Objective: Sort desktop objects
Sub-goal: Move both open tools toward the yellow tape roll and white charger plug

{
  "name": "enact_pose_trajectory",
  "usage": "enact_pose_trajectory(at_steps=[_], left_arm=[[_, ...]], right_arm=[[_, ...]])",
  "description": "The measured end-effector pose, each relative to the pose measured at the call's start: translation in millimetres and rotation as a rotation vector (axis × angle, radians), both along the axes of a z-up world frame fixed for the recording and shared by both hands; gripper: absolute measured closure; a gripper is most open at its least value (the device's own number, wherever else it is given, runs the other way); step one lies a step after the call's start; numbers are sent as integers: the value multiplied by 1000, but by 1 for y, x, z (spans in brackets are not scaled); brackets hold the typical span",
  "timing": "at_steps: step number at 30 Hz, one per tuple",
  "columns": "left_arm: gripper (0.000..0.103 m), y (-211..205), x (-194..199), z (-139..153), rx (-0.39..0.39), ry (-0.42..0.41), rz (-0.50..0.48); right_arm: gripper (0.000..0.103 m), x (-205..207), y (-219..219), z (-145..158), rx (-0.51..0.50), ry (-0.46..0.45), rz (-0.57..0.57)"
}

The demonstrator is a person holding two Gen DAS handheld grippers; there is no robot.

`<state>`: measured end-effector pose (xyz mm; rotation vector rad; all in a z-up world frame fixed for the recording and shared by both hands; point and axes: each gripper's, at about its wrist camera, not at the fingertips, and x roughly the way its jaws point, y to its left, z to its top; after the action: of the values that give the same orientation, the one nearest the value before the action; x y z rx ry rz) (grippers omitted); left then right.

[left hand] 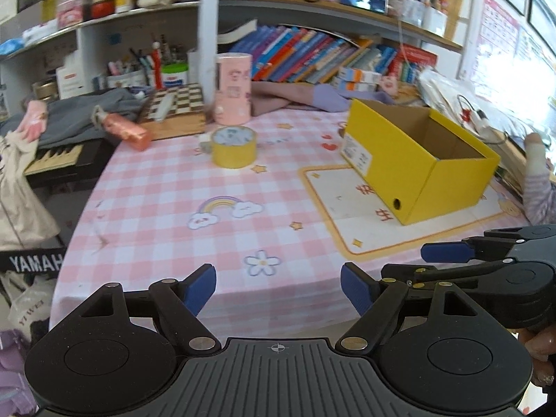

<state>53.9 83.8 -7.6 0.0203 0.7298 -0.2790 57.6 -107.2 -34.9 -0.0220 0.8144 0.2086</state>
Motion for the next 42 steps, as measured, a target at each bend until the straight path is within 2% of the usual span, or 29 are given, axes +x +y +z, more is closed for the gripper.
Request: enact_pose_trajectory(at_steps=[19,35,42], left_arm=[[21,25,16,-1,-27,-3,95],[21,25,87,-1,-24,-4,140],[21,22,118,-3,-22,0,162]], right_arm=[[55,24,39,4,-59,-39,144],[54,90,35,0,-39,-28,150],[49,123,32,-1,-43,-22,159]])
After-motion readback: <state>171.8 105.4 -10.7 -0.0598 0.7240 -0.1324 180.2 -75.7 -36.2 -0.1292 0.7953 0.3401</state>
